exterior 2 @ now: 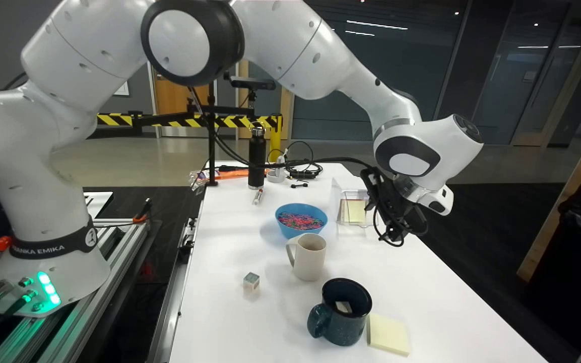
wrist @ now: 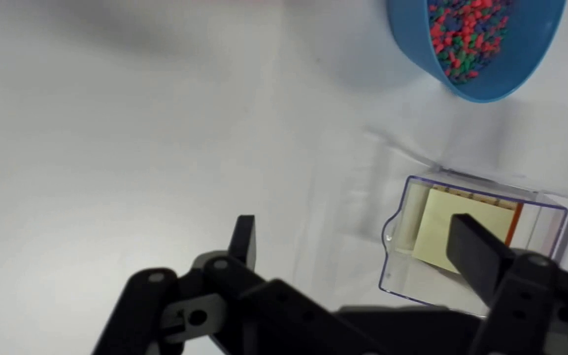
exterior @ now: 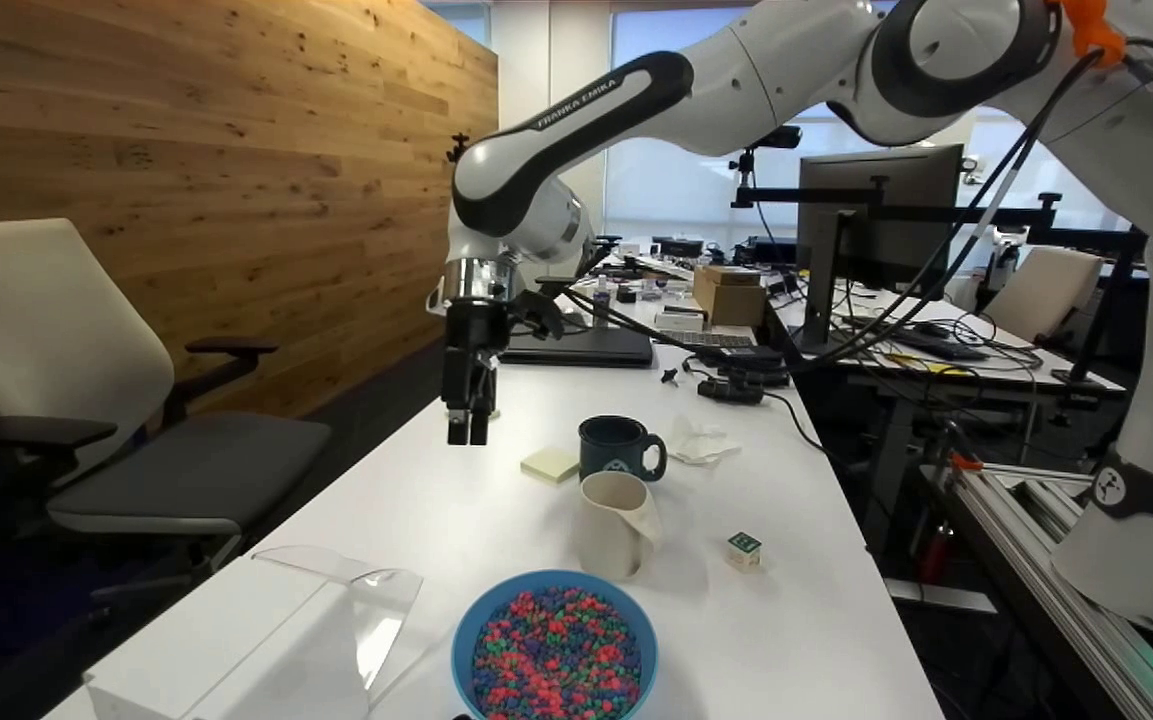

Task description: Close the object

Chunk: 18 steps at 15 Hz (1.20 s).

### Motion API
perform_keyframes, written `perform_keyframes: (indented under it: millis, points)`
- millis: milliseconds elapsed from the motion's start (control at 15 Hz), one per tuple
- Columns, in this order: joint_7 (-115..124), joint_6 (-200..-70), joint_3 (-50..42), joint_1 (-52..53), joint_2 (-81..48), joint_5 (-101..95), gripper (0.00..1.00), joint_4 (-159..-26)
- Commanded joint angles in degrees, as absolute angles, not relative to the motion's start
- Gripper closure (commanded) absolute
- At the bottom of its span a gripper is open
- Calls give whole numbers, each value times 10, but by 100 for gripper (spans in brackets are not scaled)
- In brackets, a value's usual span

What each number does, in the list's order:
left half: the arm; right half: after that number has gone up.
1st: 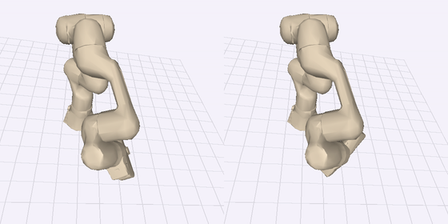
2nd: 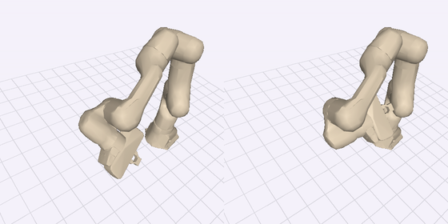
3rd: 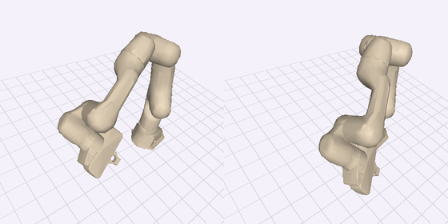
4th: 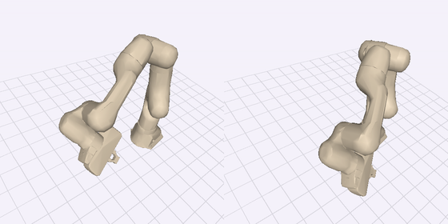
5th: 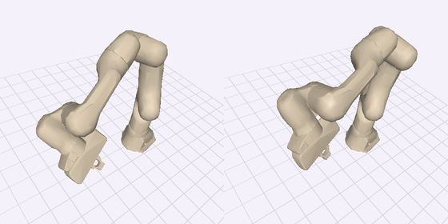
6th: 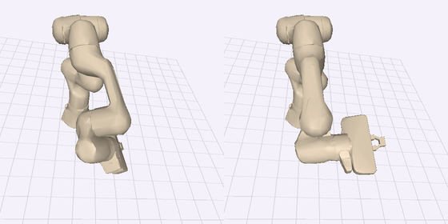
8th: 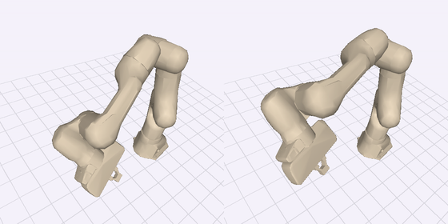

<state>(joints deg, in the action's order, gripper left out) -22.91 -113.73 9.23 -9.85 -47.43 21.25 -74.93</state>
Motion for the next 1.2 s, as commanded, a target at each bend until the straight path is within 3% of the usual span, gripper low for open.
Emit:
perform_keyframes:
  millis: [0,1133]
  points:
    - [-250,-1069,115,-99,-556,216,0,-622]
    - [-209,-1044,145,-47,-729,210,0,-394]
